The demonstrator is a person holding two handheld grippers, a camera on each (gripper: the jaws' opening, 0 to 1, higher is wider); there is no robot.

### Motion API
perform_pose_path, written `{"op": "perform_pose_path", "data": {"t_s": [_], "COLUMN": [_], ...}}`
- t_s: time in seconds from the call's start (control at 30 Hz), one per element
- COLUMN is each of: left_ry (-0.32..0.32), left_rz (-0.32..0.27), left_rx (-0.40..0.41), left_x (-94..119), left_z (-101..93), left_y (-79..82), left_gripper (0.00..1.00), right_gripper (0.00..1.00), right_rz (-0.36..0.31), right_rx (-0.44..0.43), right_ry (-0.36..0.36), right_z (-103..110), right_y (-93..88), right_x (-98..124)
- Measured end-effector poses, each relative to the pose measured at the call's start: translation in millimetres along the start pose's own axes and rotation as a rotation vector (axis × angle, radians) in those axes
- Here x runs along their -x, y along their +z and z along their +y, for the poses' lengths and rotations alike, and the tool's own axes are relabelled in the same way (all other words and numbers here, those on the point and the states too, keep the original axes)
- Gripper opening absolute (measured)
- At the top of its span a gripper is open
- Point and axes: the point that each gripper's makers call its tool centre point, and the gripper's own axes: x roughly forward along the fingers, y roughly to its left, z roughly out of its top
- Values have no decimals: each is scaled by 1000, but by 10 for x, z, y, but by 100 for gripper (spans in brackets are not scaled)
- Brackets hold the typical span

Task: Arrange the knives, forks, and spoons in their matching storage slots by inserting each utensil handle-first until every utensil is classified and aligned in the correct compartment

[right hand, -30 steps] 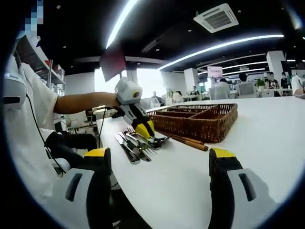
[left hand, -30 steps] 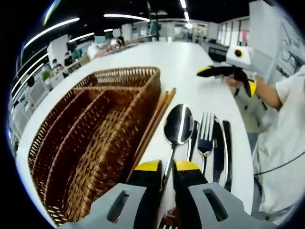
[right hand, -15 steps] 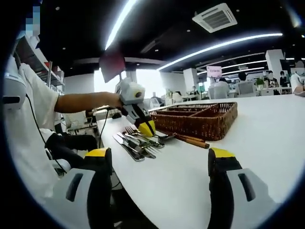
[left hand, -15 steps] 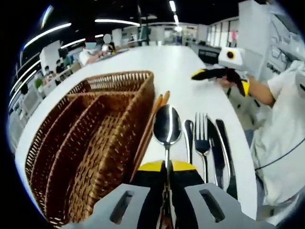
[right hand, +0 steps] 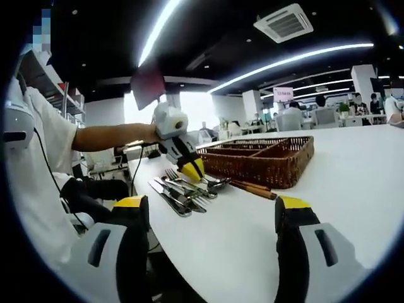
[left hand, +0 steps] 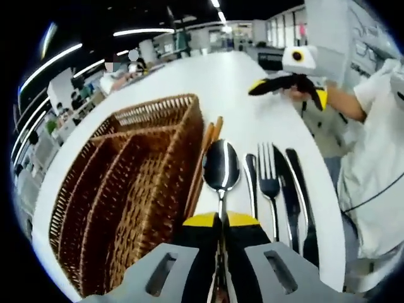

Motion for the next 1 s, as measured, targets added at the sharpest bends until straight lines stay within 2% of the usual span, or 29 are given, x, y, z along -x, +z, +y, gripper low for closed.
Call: {"op": "perform_pose_path", "data": {"t_s": [0.03,0.1,0.17,0.3,0.53,0.6,0.7,1.0], "left_ry": [24,7,6,-48,-57,-55,-48,-53], "left_rz": [-10,-20,-26,-52,-54,-58,-62,-38], "left_rx": [37,56,53,58,85,105,88,94], "left_x": [13,28,38,82,173,213,257,371], "left_z": [16,-16,-41,-54,4,45,98,474], "left_y": [32,66,87,160,239,291,344,373], "left_gripper": [3,2,2,2,2,2,2,2], "right_gripper": [85,85,85,84,84,84,84,84], "right_rz": [1,2,6,9,7,4,8,10], "right_rx": [2,-2,-3,-5,-7,-13,-13,-14], "right_ry": [0,4,5,6,7,3,-6,-19], "right_z": [-3,1,9,25,28,24,9,31], "right_y": [2,-8,-23,-47,-38,-41,-51,-64], "right_x": [-5,-19,-30,-42,-47,-36,-29,-32]}}
